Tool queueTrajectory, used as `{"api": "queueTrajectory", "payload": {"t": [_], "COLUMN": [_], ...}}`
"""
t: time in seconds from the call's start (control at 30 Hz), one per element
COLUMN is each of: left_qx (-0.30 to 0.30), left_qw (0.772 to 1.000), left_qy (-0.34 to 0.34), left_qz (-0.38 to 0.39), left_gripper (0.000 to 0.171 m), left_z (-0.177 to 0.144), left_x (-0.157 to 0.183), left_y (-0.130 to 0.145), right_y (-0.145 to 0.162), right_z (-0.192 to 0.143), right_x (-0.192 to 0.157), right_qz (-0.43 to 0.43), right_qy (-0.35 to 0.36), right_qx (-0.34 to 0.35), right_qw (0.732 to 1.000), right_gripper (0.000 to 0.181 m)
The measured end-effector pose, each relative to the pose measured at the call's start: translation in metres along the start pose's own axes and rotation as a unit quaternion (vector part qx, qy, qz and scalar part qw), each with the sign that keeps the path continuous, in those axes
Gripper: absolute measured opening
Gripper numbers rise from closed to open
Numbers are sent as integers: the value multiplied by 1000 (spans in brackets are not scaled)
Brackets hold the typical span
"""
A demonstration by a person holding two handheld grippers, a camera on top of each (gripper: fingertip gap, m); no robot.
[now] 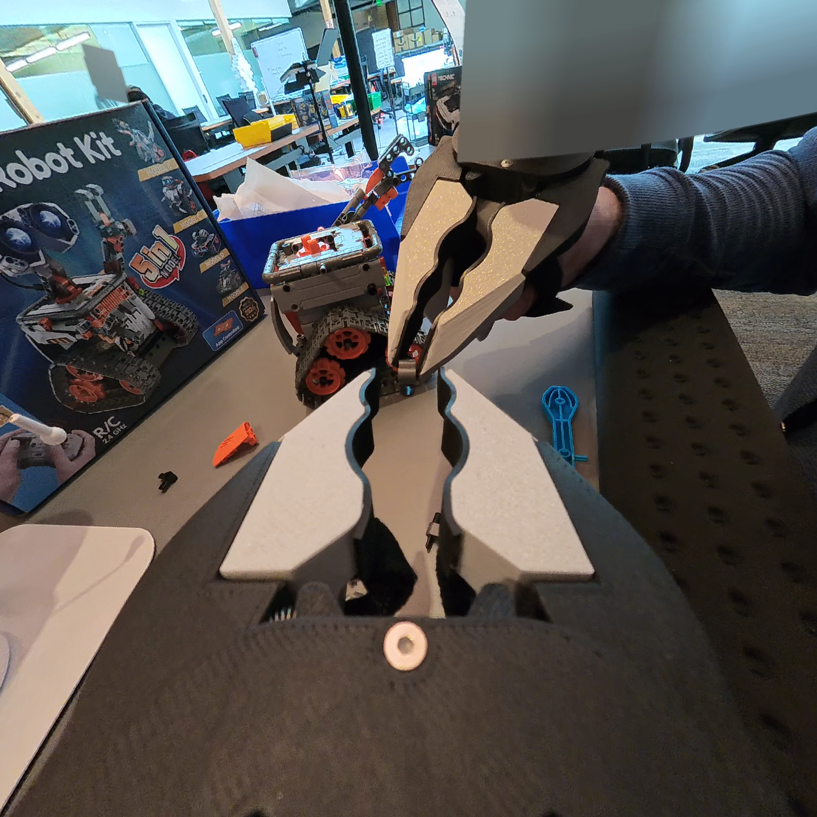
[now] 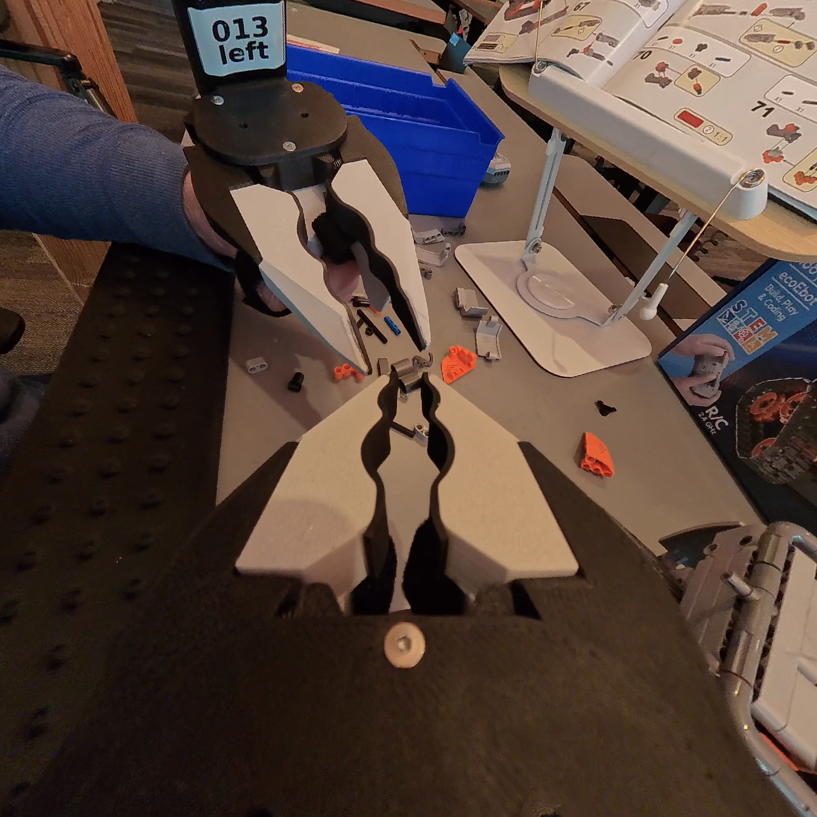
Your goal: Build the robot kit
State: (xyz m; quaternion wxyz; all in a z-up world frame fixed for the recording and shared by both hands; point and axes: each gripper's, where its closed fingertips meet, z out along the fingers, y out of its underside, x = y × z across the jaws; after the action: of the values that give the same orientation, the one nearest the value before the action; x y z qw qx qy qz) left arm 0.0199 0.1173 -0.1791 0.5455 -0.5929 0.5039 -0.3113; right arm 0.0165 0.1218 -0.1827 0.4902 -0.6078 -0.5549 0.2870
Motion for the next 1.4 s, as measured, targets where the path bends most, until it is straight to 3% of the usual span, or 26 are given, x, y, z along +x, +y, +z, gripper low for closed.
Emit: {"api": "queueTrajectory", "payload": {"t": [0.4,0.6,0.8,0.97,1.17,1.4], "left_qx": [-5,0,-13,-63,-162,-292], "left_qw": [1000,1000,993,984,965,942], "left_qy": [-7,-13,-56,-76,-120,-121], "left_qz": [13,21,103,148,171,114], "left_gripper": [22,23,27,27,24,25], "left_z": [3,2,3,-5,-54,-96], "left_x": [1,1,1,-5,-27,-37], "left_y": [0,-3,-6,2,23,86], "right_y": [-3,-7,-11,-3,29,36], "right_z": [-3,-6,-11,-9,7,21], "right_x": [-5,-5,3,4,-12,-26], "right_qz": [12,67,138,141,67,23], "right_qy": [-10,-37,-60,-60,-67,-80], "right_qx": [9,34,62,46,-52,-91], "right_qw": [1000,997,987,987,994,992], "right_gripper": [8,8,8,7,8,8]}}
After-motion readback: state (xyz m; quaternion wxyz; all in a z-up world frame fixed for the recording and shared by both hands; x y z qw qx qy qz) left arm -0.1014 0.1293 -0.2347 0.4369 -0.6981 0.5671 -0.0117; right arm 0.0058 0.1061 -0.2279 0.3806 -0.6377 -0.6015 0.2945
